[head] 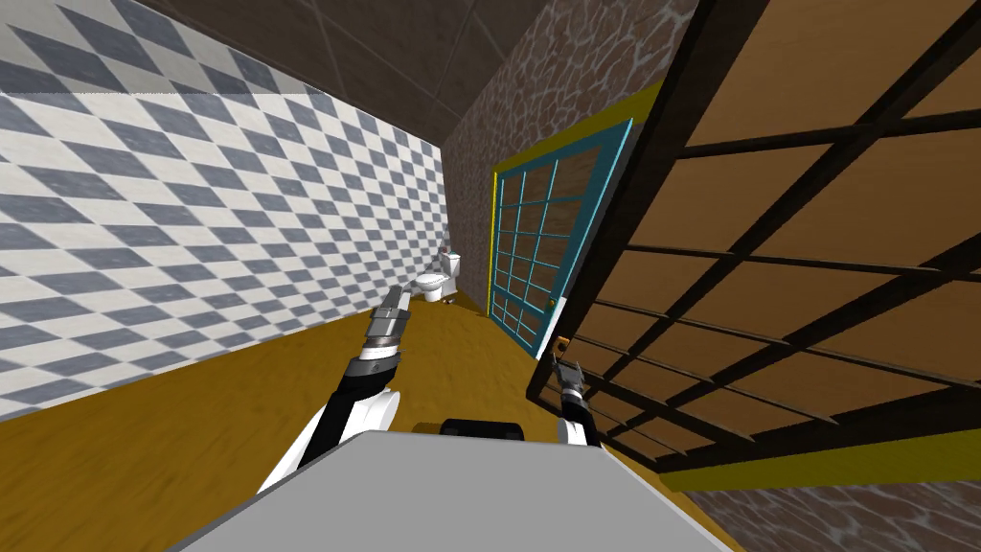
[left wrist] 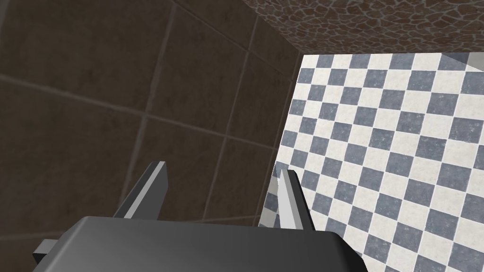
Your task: Pull the door open
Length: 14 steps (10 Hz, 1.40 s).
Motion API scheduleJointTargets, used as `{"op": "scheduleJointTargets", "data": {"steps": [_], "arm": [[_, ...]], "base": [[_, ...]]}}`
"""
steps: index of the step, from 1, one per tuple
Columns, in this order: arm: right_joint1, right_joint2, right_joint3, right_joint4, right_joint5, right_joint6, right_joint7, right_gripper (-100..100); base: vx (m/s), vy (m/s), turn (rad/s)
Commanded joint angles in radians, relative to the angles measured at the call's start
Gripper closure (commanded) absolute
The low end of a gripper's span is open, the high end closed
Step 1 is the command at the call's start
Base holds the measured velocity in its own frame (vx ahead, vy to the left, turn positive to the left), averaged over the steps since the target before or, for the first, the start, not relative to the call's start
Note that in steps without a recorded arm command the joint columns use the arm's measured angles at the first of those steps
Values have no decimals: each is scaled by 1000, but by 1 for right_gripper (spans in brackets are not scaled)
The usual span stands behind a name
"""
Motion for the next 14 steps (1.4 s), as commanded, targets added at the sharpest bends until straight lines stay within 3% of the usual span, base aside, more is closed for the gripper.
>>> {"op": "scheduleJointTargets", "data": {"steps": [1, 2, 5, 6, 7, 12, 14], "arm": [[0, -25, -4, 29, -3, -17, -36, -100], [0, -25, -4, 29, -3, -17, -36, -100], [15, -59, -12, 41, -8, -28, -75, -100], [18, -48, -12, 23, -8, -18, -56, -100], [18, -48, -12, 23, -8, -18, -56, 100], [18, -48, -12, 23, -8, -18, -56, 100], [29, -64, 15, 14, 4, -22, -85, 100]], "base": [[204, 17, 114], [123, 7, 32], [121, -18, 55], [79, -8, 15], [-18, 0, -15], [-12, -1, 0], [-160, -39, 99]]}}
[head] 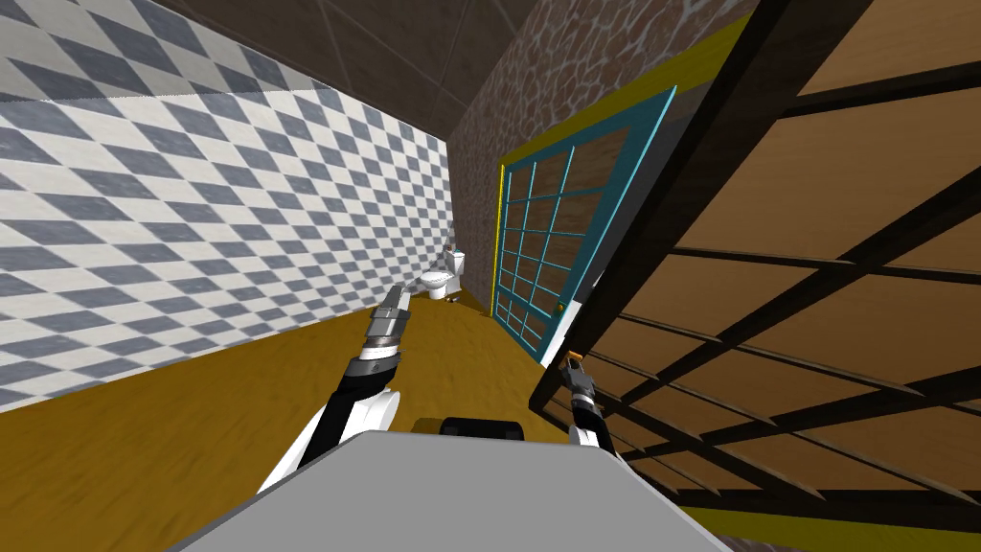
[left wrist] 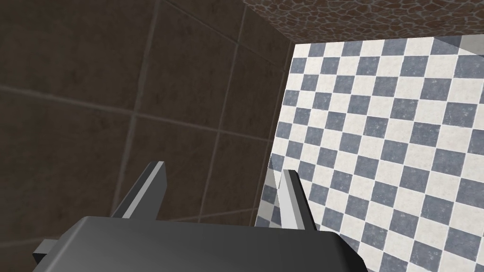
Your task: Pull the door open
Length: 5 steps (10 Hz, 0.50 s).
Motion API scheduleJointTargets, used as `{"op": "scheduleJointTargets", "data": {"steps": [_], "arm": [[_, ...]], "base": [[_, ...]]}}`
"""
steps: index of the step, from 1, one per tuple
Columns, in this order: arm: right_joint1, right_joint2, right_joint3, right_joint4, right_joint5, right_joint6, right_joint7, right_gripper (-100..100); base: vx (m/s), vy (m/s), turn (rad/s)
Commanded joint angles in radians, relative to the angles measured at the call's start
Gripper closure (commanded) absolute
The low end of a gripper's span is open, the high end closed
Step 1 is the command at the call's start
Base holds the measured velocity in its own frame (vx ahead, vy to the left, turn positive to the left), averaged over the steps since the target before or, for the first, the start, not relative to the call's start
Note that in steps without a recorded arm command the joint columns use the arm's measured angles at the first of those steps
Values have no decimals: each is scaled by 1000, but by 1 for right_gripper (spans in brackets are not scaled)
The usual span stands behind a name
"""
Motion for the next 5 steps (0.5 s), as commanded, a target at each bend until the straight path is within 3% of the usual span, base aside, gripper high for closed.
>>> {"op": "scheduleJointTargets", "data": {"steps": [1, 5], "arm": [[11, -6, 22, -3, 9, -3, -22, 100], [31, -36, 76, -23, 33, -12, -80, 100]], "base": [[-222, -19, 102], [-247, 0, 87]]}}
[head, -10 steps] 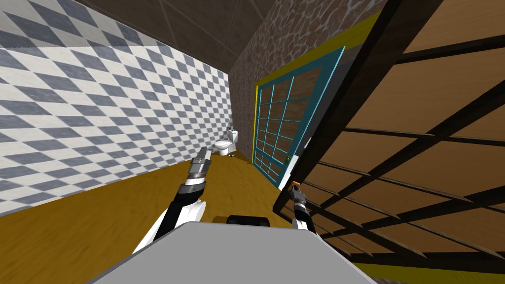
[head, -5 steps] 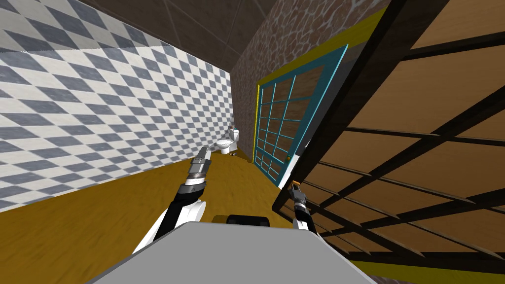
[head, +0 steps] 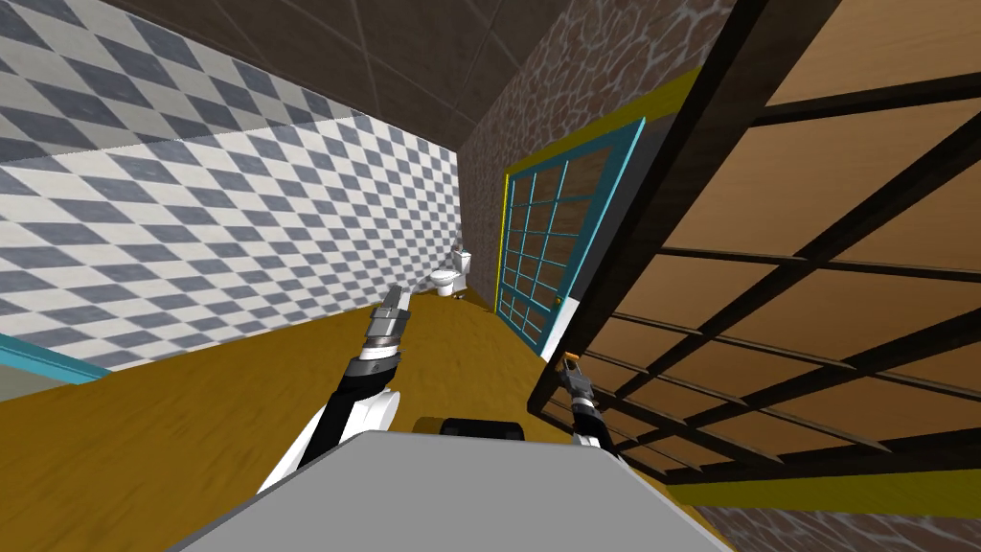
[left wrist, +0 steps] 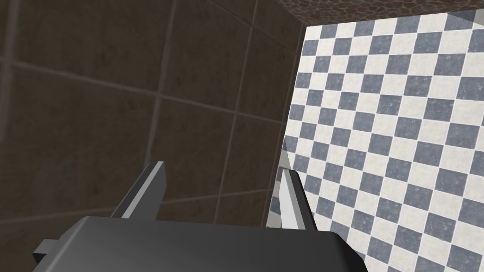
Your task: Pull the door open
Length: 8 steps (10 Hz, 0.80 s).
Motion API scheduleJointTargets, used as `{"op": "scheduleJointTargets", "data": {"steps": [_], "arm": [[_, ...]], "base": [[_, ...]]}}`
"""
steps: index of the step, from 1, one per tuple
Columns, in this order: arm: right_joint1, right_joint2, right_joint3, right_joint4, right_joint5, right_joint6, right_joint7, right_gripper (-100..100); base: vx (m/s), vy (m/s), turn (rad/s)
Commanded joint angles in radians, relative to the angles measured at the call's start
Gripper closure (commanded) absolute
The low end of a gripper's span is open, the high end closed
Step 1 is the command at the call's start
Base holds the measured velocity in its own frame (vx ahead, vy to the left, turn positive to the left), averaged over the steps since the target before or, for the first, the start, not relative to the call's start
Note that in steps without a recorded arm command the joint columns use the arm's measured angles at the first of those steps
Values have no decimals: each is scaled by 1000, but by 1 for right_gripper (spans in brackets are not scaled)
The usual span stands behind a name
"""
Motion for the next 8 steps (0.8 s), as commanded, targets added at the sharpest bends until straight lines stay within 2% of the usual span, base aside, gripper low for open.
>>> {"op": "scheduleJointTargets", "data": {"steps": [1, 2, 3, 4, 8], "arm": [[7, -11, 23, -5, 10, -8, -28, 100], [11, -17, 33, -9, 14, -10, -39, 100], [15, -13, 25, -15, 10, 0, -25, 100], [28, -26, 48, -19, 21, -11, -47, 100], [52, -62, 95, -32, 45, -43, -95, 100]], "base": [[-242, -12, 78], [-233, -23, 82], [-101, -5, 19], [-174, -13, 87], [-215, -29, 104]]}}
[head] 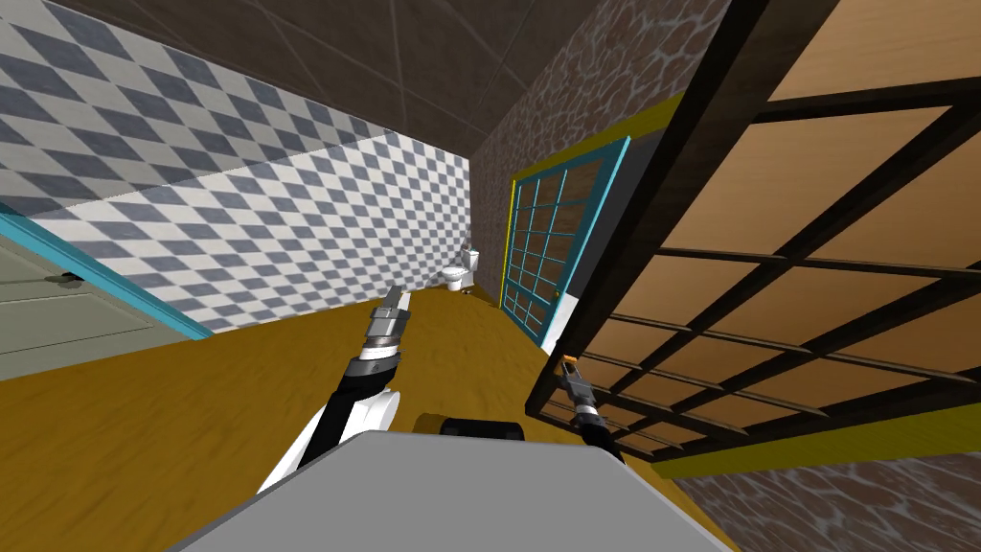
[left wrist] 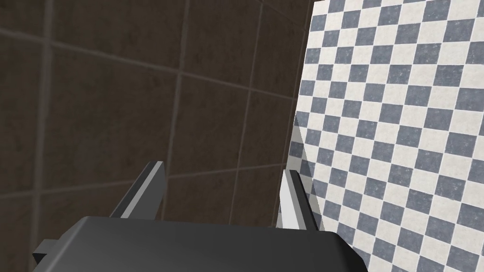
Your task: Pull the door open
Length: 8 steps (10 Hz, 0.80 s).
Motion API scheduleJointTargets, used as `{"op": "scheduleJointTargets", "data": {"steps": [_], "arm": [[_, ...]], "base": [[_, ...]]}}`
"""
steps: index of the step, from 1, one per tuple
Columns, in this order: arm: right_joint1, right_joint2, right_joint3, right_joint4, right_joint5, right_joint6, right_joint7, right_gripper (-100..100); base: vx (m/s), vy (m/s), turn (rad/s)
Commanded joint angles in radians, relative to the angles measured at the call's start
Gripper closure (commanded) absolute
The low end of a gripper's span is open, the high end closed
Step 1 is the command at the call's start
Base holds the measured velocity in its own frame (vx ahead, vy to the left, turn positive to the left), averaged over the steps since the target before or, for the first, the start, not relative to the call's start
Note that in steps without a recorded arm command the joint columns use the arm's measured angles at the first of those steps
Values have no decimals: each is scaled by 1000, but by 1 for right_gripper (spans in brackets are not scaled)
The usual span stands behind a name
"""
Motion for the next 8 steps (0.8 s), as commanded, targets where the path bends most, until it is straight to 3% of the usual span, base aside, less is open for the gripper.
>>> {"op": "scheduleJointTargets", "data": {"steps": [1, 4, 5, 8], "arm": [[13, -12, 21, -8, 10, -14, -20, 100], [30, -36, 52, -16, 25, -35, -51, 100], [24, -32, 45, -13, 22, -28, -44, 100], [69, -68, 85, -8, 47, -94, -93, 100]], "base": [[-192, -12, 83], [-215, -41, 72], [-100, -17, 19], [-142, -30, 92]]}}
